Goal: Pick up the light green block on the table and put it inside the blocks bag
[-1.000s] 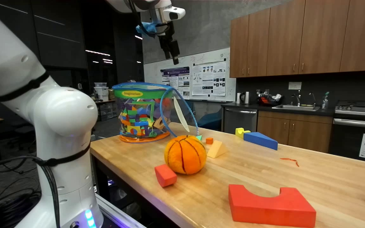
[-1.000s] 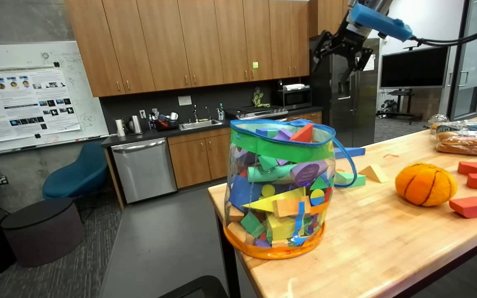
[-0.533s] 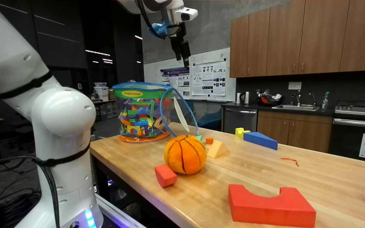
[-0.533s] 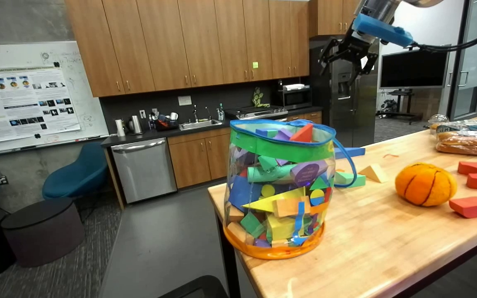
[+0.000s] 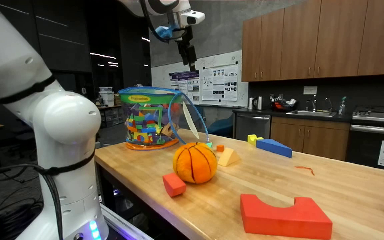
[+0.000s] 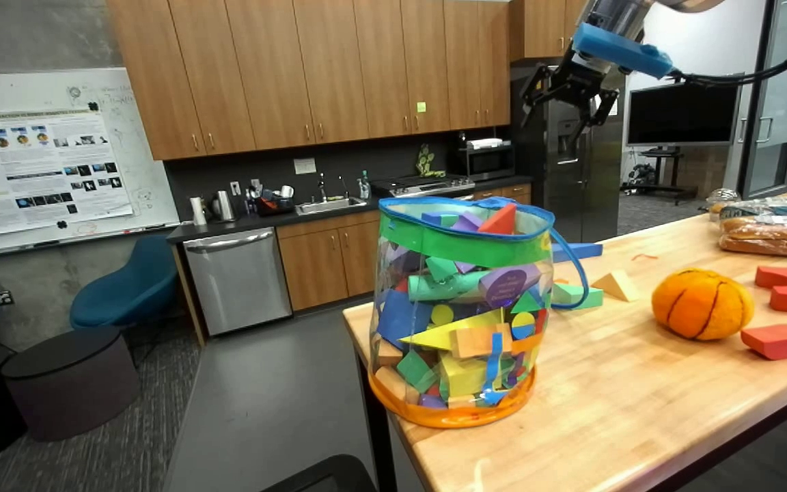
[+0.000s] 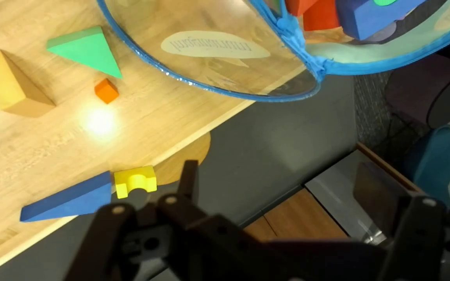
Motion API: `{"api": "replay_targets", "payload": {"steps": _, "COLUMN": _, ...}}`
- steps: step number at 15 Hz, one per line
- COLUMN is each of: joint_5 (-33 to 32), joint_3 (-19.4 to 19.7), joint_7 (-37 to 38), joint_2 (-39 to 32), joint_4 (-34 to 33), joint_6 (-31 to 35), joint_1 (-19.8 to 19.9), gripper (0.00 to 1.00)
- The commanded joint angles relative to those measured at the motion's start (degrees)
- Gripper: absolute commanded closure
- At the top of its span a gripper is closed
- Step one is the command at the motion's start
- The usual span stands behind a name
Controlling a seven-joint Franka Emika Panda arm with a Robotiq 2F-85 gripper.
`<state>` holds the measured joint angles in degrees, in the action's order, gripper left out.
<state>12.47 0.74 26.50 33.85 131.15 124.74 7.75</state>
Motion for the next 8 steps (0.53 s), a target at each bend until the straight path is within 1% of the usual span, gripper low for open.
{"api": "replay_targets", "payload": {"steps": 1, "joint_5": -0.47, "joint_3": -3.38, "joint_7": 8.99, "joint_2": -2.58, "joint_4": -3.75, "joint_6": -2.76, "joint_1": 2.12, "gripper": 0.00}}
{"api": "replay_targets", "payload": {"steps": 4, "joint_5": -3.81, "joint_3": -4.64, "joint_7": 14.36, "joint_2": -5.07, "joint_4": -6.93, "joint_6": -4.78, "joint_1": 3.54, "gripper": 0.00}}
{"api": "replay_targets", "payload": {"steps": 8, "joint_5": -12.16, "joint_3": -4.57, "joint_7": 17.33, "joint_2": -8.63, "joint_4": -10.55, "joint_6": -9.78, "joint_1": 5.29, "gripper": 0.00}}
